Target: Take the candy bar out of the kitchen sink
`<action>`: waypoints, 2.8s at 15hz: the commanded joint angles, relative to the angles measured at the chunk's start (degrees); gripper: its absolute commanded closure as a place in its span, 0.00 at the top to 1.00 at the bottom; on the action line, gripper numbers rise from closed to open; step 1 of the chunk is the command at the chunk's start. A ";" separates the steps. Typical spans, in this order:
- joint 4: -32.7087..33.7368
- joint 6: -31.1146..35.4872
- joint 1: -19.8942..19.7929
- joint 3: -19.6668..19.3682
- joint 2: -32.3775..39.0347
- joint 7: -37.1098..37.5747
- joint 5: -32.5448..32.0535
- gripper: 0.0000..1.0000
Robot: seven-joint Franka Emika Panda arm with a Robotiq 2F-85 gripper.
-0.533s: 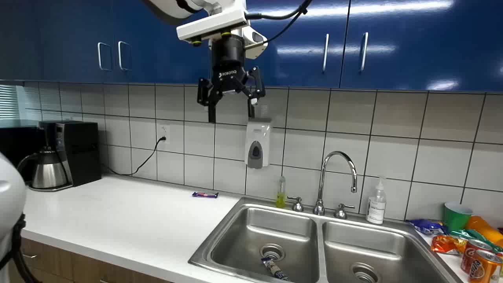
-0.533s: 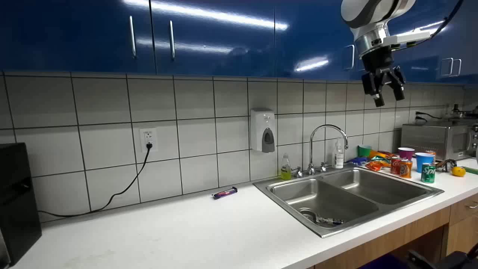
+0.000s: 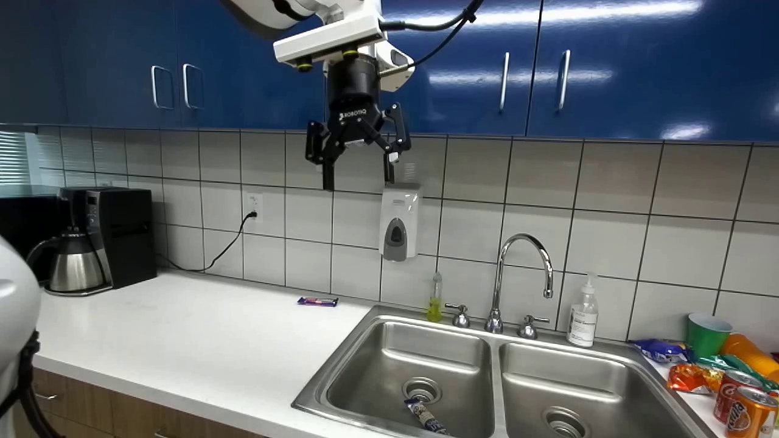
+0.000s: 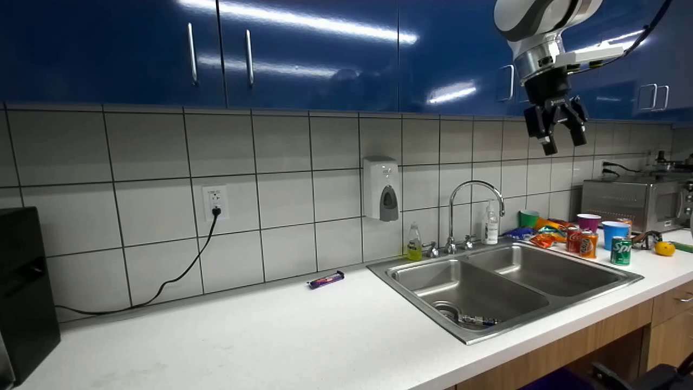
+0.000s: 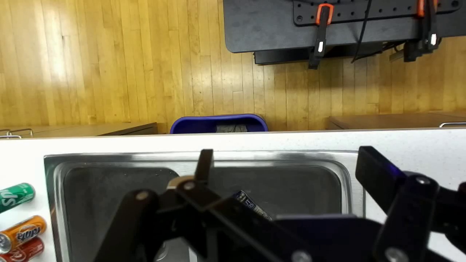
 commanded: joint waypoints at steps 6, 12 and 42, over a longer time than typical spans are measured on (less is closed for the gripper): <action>0.26 1.82 1.22 -0.28 2.34 0.15 0.15 1.00; 0.37 5.19 2.12 0.05 7.11 0.42 1.16 1.00; -11.58 16.82 -0.30 -4.82 11.76 -1.65 1.53 1.00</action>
